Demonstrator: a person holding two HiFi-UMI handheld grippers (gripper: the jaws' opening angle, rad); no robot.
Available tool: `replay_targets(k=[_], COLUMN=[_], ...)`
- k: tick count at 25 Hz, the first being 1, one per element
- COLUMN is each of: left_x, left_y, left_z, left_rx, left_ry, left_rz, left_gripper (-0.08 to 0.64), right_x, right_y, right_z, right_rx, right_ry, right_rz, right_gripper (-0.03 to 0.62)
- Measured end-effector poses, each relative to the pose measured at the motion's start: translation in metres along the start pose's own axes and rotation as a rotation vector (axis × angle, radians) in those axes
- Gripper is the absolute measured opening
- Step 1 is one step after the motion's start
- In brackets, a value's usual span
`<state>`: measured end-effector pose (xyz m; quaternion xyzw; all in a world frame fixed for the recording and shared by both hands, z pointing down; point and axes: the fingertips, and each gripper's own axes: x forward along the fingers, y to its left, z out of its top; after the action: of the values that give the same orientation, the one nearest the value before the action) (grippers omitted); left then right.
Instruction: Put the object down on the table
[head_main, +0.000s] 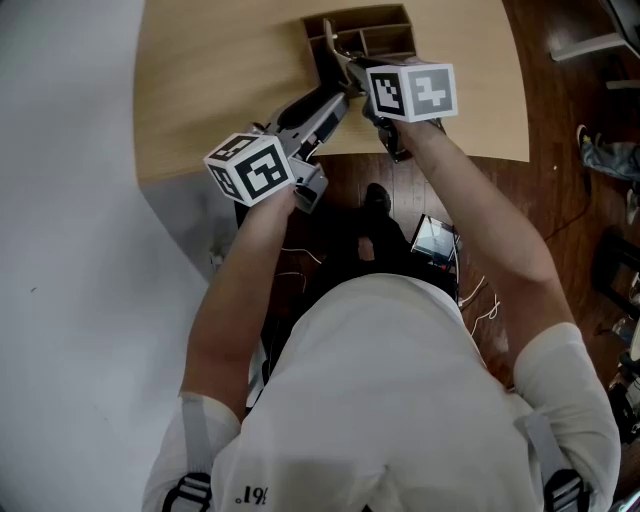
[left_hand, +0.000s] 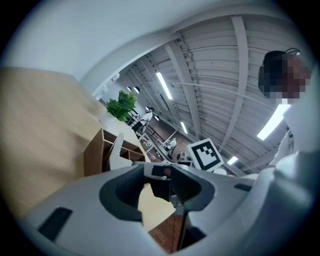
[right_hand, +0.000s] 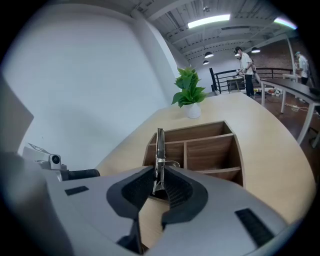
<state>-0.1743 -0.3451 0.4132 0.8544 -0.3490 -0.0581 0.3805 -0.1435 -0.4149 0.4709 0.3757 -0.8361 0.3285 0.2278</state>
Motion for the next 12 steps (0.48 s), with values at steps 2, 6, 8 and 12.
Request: replay_targets(k=[2,6,8,12], left_x=[0.000,0.001,0.001,0.002], left_y=[0.001,0.001,0.000,0.001], left_z=[0.001,0.000,-0.002,-0.003], left_rx=[0.002,0.000,-0.004,-0.006], left_ry=[-0.009,-0.014,-0.011,-0.011], left_rz=[0.001,-0.009,-0.015,-0.021], left_gripper=[0.141,0.141,0.141,0.141], right_x=[-0.002,-0.008,-0.009,-0.013], right_y=[-0.003,-0.006,-0.006,-0.008], right_z=[0.002,0.003,0.001,0.001], right_rx=[0.001,-0.004,-0.010,-0.018], right_ry=[-0.010,-0.021,-0.022,-0.027], right_rz=[0.002,0.004,0.006,0.008], right_gripper=[0.040,0.040,0.040,0.040])
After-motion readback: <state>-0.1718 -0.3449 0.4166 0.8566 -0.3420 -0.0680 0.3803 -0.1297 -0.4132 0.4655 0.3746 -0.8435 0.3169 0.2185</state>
